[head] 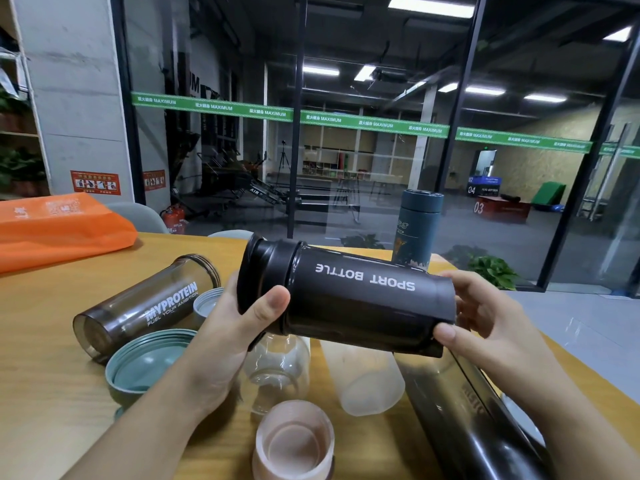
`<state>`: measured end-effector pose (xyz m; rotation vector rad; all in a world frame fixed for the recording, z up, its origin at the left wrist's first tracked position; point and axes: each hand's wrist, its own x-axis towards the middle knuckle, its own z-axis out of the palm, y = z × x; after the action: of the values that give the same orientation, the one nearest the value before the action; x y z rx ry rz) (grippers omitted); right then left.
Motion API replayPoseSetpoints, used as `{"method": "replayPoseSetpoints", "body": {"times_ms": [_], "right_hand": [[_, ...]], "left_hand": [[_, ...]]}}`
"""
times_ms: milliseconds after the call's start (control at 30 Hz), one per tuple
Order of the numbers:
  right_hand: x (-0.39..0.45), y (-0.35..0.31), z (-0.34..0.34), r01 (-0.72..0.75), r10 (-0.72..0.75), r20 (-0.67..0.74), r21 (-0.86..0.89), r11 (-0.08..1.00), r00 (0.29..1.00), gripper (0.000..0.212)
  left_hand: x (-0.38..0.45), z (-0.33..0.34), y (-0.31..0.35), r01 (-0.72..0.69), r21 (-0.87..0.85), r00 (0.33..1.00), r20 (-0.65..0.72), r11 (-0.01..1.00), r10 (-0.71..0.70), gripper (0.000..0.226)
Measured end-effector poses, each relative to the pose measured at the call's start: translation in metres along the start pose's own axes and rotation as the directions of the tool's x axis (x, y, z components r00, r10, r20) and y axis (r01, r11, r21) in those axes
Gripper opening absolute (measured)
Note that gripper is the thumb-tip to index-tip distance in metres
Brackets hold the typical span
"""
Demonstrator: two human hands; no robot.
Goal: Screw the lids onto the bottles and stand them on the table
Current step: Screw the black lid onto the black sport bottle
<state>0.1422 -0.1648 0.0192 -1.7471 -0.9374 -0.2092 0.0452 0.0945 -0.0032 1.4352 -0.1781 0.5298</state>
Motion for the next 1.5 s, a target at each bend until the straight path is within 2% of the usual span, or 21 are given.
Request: {"method": "replayPoseSetpoints", "body": {"times_ms": [500,667,767,867,967,1133,1367,1500], "right_hand": [[0.001,0.001,0.001,-0.003,0.005,0.017,-0.107,0.994,1.000,0.070],[0.003,-0.007,0.004,0.011,-0.013,-0.011,-0.158,0.987,1.000,0.051],[0.003,-0.007,0.004,-0.012,0.010,-0.025,-0.060,0.998,1.000,0.054],[0.002,-0.006,0.001,0.007,-0.009,0.063,0.030,1.000,0.998,0.078],[0.000,-0.007,0.001,0.036,-0.031,0.134,-0.036,0.999,0.991,0.097],[0.001,-0.006,0.001,0.060,-0.040,0.106,-0.191,0.980,0.994,0.094],[-0.001,-0.012,0.003,0.129,-0.122,0.045,-0.240,0.962,0.992,0.086],[-0.002,-0.012,0.001,0.124,-0.122,0.024,-0.247,0.961,0.992,0.091]], "left_hand": [[-0.001,-0.001,-0.001,-0.012,0.053,0.997,0.073,0.999,0.008,0.093],[-0.001,-0.002,-0.001,-0.006,0.060,0.999,0.049,0.998,0.003,0.093],[0.000,-0.001,-0.002,-0.010,0.070,1.000,0.006,0.997,0.010,0.093],[0.000,0.000,-0.003,-0.010,0.047,1.000,-0.026,0.999,0.011,0.096],[0.000,0.001,-0.003,-0.009,0.011,0.998,-0.055,1.000,0.010,0.098],[0.001,0.001,-0.004,-0.010,-0.002,0.998,-0.063,1.000,0.010,0.100],[0.001,-0.001,-0.004,0.000,0.028,0.999,-0.055,1.000,0.001,0.097],[0.001,-0.002,-0.003,0.012,0.027,1.000,-0.016,1.000,-0.012,0.098]]}}
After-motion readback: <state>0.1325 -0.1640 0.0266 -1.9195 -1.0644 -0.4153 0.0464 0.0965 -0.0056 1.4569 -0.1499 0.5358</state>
